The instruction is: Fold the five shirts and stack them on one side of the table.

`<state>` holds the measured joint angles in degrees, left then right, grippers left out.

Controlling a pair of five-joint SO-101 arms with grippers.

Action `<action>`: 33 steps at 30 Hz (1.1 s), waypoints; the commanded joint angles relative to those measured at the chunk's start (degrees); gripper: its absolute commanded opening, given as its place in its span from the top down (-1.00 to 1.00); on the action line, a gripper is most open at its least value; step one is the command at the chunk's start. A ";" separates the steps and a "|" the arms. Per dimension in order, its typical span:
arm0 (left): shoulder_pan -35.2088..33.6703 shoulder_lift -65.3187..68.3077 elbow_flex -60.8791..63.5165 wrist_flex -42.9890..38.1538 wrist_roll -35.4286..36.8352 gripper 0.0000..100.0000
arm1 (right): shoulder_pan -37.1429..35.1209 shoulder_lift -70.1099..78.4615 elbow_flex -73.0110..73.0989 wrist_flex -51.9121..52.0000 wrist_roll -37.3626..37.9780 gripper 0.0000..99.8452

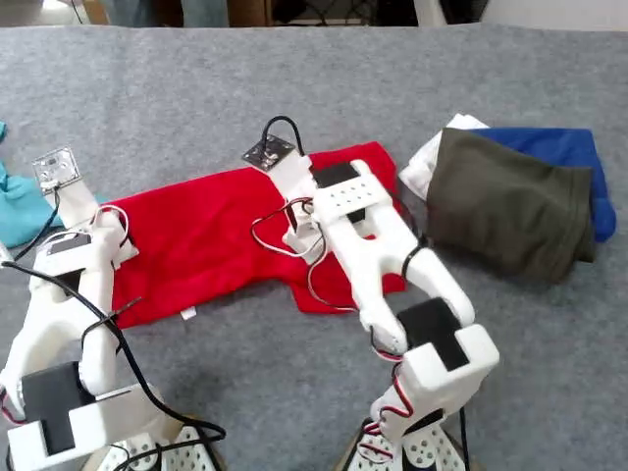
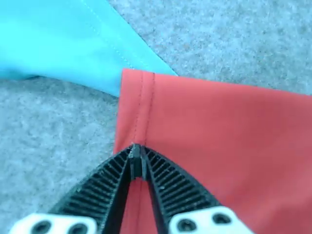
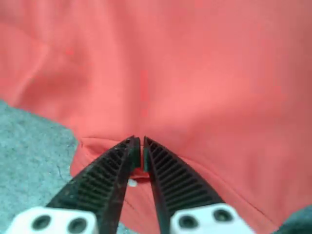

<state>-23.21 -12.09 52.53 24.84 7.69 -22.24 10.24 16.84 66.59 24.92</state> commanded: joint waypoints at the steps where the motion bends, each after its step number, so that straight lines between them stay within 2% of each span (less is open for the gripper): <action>1: -0.57 -0.18 -1.36 -0.88 0.44 0.94 | -1.41 -4.44 1.27 2.55 0.09 0.96; 10: -0.57 -0.18 -1.36 -0.97 0.44 0.94 | -10.64 -20.53 18.07 4.92 -0.18 0.96; 13: -0.57 -0.18 -1.36 -0.97 0.44 0.94 | -11.25 -23.69 20.44 4.92 0.00 0.96; 24: -0.48 -1.14 -3.21 -0.44 0.35 0.94 | 8.18 -22.90 3.47 3.34 9.32 0.96; 27: -0.13 -3.16 -9.80 4.75 0.35 0.94 | 11.69 -16.13 -5.23 0.00 9.23 0.96; 33: 4.00 7.56 -18.95 4.66 0.35 0.94 | 16.70 5.93 -25.98 -5.19 7.03 0.96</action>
<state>-20.92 -8.92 39.69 29.14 7.78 -7.74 7.69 2.77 62.81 33.36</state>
